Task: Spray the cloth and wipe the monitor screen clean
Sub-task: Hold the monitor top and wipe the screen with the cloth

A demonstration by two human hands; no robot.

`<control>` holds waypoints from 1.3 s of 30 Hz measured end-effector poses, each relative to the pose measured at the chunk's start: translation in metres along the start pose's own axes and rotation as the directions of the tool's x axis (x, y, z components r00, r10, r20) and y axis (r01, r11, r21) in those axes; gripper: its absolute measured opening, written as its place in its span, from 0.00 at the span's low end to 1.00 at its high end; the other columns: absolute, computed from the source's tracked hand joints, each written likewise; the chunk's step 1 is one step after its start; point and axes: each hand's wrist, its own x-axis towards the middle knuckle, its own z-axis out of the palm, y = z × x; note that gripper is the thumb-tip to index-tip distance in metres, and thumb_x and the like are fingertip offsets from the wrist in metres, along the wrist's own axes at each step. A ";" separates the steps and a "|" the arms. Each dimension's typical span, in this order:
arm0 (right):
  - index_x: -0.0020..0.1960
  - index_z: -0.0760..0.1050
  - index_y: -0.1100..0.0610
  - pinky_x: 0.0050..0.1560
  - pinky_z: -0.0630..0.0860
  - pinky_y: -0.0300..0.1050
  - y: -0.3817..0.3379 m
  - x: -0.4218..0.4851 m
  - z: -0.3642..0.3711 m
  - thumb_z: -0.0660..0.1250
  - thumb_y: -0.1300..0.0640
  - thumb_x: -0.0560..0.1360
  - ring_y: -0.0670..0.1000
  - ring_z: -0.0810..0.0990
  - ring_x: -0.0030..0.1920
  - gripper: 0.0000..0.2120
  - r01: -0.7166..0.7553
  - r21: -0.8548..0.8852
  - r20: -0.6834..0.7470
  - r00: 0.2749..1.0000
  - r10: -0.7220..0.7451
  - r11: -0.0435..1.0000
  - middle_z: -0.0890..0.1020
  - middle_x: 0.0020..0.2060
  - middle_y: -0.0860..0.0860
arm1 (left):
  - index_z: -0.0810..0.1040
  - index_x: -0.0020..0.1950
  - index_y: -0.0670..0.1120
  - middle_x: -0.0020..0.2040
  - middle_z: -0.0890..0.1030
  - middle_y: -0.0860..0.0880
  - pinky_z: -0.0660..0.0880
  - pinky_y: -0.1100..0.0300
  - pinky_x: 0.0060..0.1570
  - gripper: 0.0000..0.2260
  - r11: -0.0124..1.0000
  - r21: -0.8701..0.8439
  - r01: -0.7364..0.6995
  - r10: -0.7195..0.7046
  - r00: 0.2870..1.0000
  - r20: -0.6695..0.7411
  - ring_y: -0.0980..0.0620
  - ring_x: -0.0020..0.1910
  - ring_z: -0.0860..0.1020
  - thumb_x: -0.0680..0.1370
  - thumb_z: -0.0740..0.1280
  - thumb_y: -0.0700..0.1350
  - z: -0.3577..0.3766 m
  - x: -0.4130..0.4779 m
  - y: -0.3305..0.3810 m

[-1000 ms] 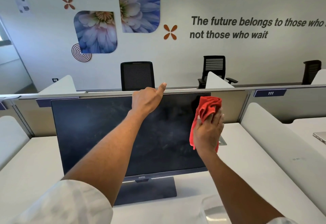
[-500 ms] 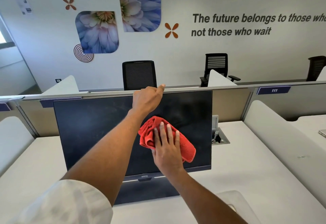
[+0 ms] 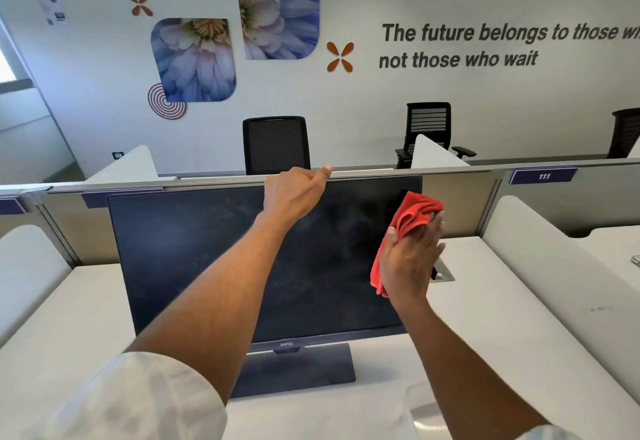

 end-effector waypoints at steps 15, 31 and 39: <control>0.78 0.57 0.58 0.74 0.59 0.63 -0.059 -0.011 0.013 0.56 0.44 0.81 0.63 0.56 0.77 0.30 0.559 -0.091 -0.016 0.827 -0.562 0.824 0.58 0.77 0.59 | 0.83 0.35 0.55 0.26 0.78 0.54 0.62 0.56 0.45 0.33 0.999 0.027 0.018 -0.020 0.997 0.081 0.59 0.34 0.73 0.71 0.47 0.76 -0.003 -0.001 -0.003; 0.77 0.57 0.64 0.75 0.55 0.57 0.018 -0.057 0.022 0.59 0.52 0.81 0.67 0.57 0.75 0.29 0.118 0.016 -0.046 0.992 -0.117 0.993 0.58 0.76 0.65 | 0.82 0.57 0.58 0.56 0.84 0.52 0.65 0.52 0.58 0.32 0.998 0.055 -0.013 0.009 0.996 0.086 0.46 0.60 0.77 0.73 0.49 0.75 -0.004 -0.003 0.000; 0.77 0.56 0.63 0.69 0.66 0.63 0.017 -0.109 0.034 0.65 0.53 0.78 0.70 0.64 0.72 0.33 -0.092 0.016 0.059 0.994 0.091 0.996 0.63 0.75 0.64 | 0.82 0.57 0.58 0.55 0.84 0.52 0.65 0.51 0.59 0.30 1.000 0.027 -0.008 0.006 0.996 0.085 0.46 0.59 0.77 0.73 0.51 0.74 -0.006 -0.004 -0.001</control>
